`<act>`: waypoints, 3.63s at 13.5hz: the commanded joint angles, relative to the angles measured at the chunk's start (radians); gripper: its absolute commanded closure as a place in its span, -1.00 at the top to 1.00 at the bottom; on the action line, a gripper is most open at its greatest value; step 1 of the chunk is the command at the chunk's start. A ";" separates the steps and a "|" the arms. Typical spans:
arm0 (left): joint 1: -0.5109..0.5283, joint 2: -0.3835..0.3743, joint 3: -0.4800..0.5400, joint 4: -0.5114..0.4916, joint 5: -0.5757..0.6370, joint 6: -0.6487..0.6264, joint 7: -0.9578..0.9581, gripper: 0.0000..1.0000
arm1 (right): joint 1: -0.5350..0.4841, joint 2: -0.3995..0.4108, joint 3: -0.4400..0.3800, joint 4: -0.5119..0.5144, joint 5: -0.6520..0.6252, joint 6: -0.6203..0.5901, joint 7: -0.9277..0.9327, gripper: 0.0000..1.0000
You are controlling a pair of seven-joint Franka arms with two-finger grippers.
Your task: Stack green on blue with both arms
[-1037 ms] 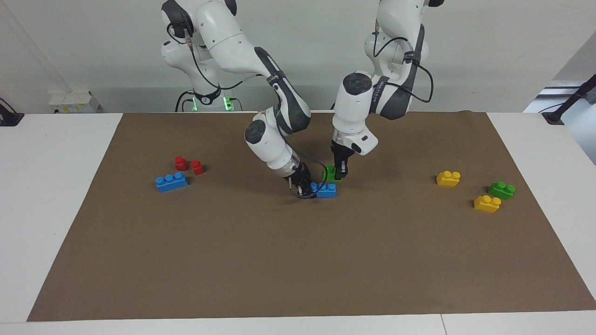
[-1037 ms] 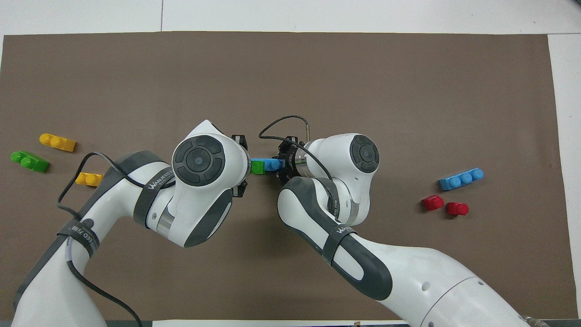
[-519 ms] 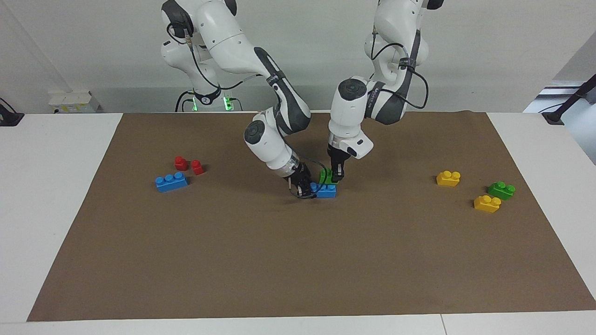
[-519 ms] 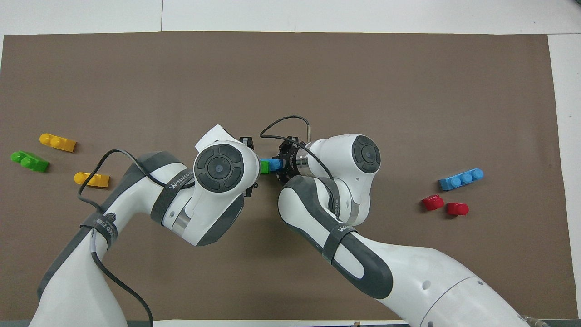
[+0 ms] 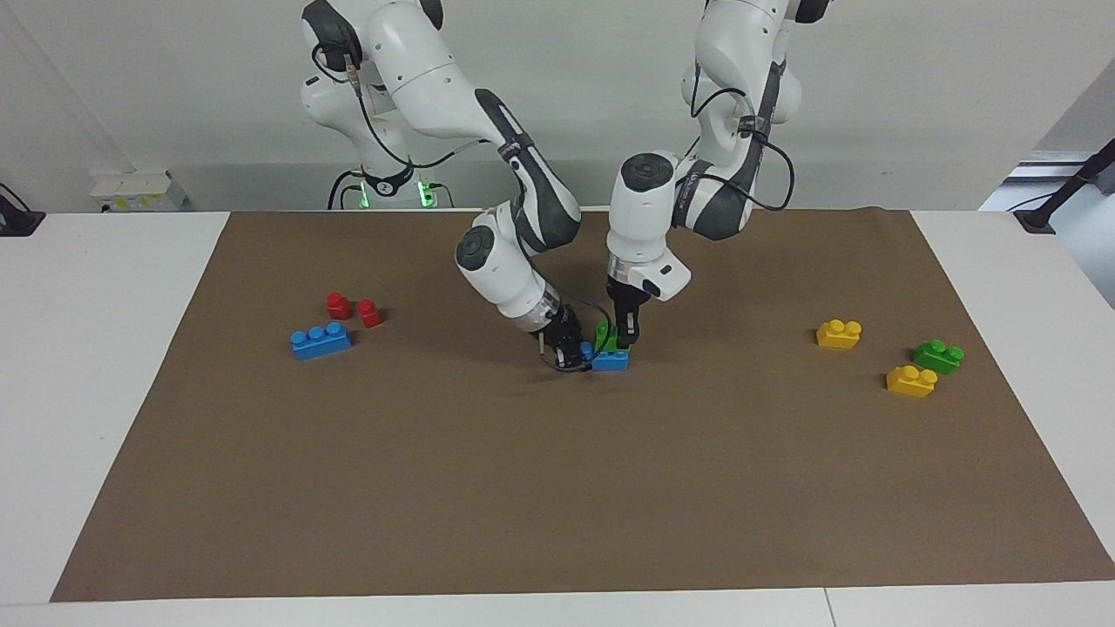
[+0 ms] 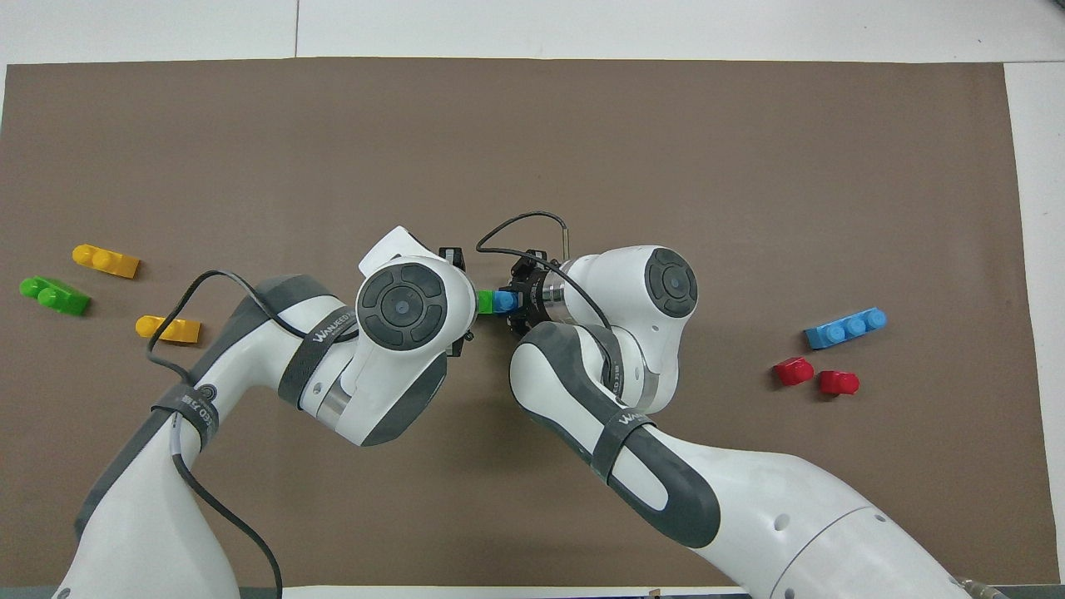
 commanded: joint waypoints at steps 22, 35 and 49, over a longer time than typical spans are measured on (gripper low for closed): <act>0.303 -0.125 0.015 0.115 0.082 -0.229 0.505 1.00 | -0.331 -0.126 -0.010 0.061 -0.079 -0.360 -0.236 1.00; 0.515 -0.175 0.026 0.265 -0.047 -0.465 1.569 1.00 | -0.549 -0.446 -0.011 0.242 -0.625 -1.009 -1.345 1.00; 0.548 -0.166 0.029 0.457 -0.188 -0.824 2.095 1.00 | -0.549 -0.486 -0.010 0.222 -0.739 -1.035 -1.516 1.00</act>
